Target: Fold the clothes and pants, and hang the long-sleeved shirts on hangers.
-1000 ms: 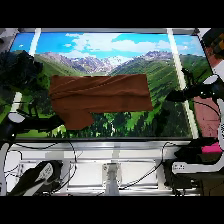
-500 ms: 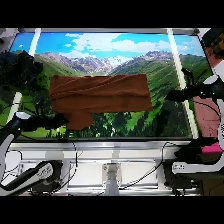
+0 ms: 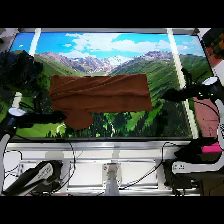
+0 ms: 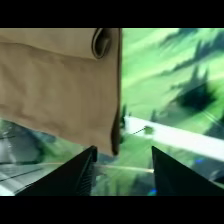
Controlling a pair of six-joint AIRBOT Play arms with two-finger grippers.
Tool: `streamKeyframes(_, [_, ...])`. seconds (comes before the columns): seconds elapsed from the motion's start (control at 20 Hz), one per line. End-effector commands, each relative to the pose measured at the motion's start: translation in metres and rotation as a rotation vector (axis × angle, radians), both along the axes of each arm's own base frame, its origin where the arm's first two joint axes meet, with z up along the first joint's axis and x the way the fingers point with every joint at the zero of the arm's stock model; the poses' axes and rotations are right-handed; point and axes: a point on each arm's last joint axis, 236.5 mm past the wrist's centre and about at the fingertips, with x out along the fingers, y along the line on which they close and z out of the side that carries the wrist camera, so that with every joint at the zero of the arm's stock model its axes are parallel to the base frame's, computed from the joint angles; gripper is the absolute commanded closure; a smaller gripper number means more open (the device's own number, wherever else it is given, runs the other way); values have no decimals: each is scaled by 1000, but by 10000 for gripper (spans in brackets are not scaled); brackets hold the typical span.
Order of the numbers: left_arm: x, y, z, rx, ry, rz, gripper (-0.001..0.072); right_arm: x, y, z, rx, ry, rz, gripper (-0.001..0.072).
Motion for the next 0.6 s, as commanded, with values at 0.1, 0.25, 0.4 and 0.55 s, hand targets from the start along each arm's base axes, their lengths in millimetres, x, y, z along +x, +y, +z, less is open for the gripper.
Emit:
streamKeyframes(0.1, [7, -5, 79, 58, -236, -64, 689, -6, 28, -17, 171, 102, -95, 225])
streamKeyframes(0.25, [5, -6, 98, 73, -292, -46, 689, -15, 32, -30, 197, 173, -108, 225])
streamKeyframes(0.4, [4, -6, 104, 80, -312, -45, 689, -23, 38, -44, 196, 222, -88, 226])
streamKeyframes(0.55, [4, -6, 104, 80, -312, -45, 689, -31, 55, -59, 170, 262, -25, 226])
